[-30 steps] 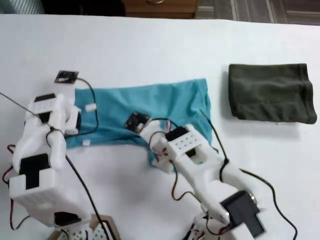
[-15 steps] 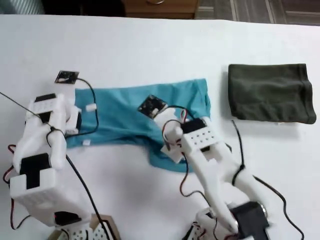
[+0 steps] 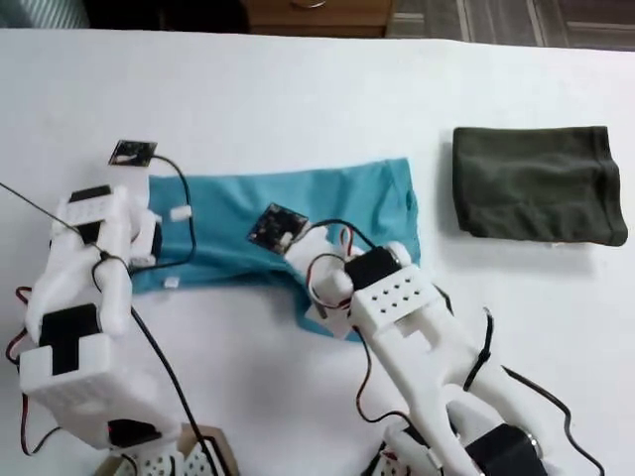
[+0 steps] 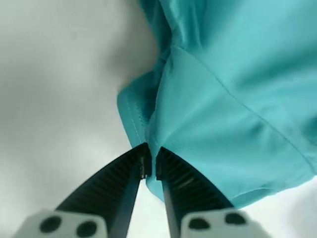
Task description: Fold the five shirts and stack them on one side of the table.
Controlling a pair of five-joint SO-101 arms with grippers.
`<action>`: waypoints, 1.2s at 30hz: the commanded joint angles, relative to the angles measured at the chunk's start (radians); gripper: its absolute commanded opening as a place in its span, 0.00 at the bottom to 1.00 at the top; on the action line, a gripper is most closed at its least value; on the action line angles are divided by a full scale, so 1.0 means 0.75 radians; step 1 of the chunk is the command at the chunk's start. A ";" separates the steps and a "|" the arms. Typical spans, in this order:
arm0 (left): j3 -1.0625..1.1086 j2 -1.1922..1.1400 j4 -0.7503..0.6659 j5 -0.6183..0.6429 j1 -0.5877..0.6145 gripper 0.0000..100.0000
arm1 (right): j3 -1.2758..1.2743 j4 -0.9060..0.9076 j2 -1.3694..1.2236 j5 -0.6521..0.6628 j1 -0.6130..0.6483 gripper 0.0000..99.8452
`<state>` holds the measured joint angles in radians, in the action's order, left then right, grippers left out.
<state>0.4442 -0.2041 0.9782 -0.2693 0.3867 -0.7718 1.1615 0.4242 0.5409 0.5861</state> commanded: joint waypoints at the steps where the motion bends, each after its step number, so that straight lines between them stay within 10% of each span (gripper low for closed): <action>1: 0.005 0.012 -0.039 -0.002 0.008 0.03 | 0.002 0.001 0.052 0.006 0.011 0.02; 36: 0.005 0.012 -0.039 -0.002 0.008 0.03 | -0.438 -0.255 0.052 0.090 0.003 0.29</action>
<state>0.4442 -0.2041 0.9782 -0.2693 0.3867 -1.0771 1.0188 0.4319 0.5623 0.5923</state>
